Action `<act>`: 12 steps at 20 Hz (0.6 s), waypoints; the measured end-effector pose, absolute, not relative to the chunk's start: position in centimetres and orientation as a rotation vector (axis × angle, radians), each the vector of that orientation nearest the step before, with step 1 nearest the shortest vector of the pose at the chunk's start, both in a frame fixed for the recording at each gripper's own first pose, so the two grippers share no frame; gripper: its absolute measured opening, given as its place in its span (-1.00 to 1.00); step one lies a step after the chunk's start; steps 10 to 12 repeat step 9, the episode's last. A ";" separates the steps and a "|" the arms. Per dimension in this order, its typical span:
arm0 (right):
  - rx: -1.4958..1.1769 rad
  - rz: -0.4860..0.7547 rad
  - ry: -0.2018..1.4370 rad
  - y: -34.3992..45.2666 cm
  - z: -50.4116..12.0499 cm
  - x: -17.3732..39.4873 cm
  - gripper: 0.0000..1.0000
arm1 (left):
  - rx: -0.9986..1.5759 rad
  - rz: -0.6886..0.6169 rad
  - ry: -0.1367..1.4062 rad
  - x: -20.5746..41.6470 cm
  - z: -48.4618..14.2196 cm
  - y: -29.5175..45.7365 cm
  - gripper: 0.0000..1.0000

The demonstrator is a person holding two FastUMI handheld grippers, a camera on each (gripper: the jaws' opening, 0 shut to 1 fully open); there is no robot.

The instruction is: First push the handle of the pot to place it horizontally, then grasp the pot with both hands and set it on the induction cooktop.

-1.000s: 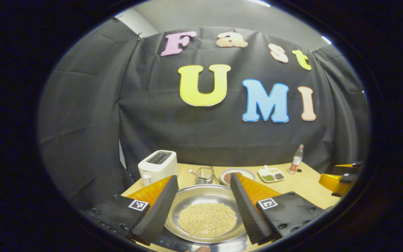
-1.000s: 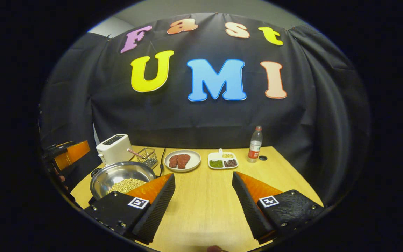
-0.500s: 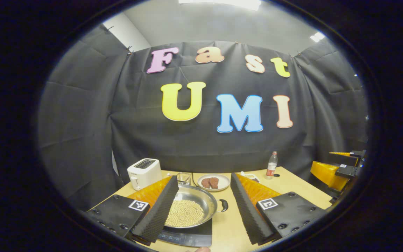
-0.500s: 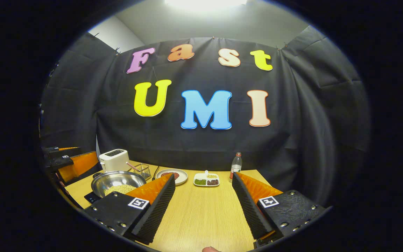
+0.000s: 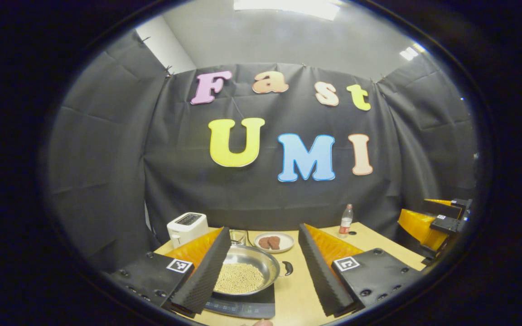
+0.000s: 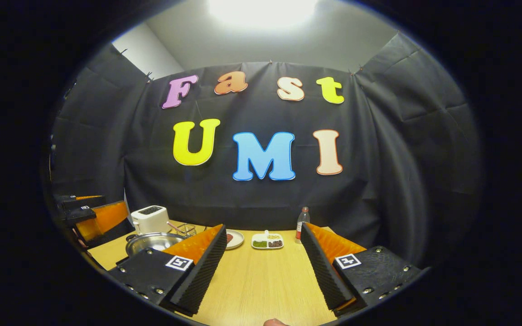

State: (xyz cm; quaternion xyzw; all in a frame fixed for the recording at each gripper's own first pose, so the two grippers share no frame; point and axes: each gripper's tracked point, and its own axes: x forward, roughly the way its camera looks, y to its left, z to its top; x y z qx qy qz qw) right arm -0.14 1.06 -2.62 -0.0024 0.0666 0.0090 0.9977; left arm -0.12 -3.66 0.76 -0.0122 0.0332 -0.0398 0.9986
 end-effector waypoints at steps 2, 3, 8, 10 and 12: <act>-0.008 0.008 0.131 0.9 -2.5 -0.1 0.97 | -0.025 -0.079 0.064 -0.4 0.9 -3.0 1.00; -0.011 0.006 0.132 1.0 -2.5 -0.2 0.97 | -0.029 -0.082 0.060 -0.5 1.1 -2.8 1.00; -0.017 -0.009 0.113 0.6 -1.4 -0.7 0.96 | -0.040 -0.089 0.029 -1.2 1.9 -2.6 1.00; -0.019 -0.010 0.112 0.6 -1.4 -0.9 0.96 | -0.042 -0.093 0.028 -1.5 2.0 -2.7 1.00; -0.019 -0.010 0.112 0.6 -1.4 -0.9 0.96 | -0.042 -0.093 0.028 -1.5 2.0 -2.7 1.00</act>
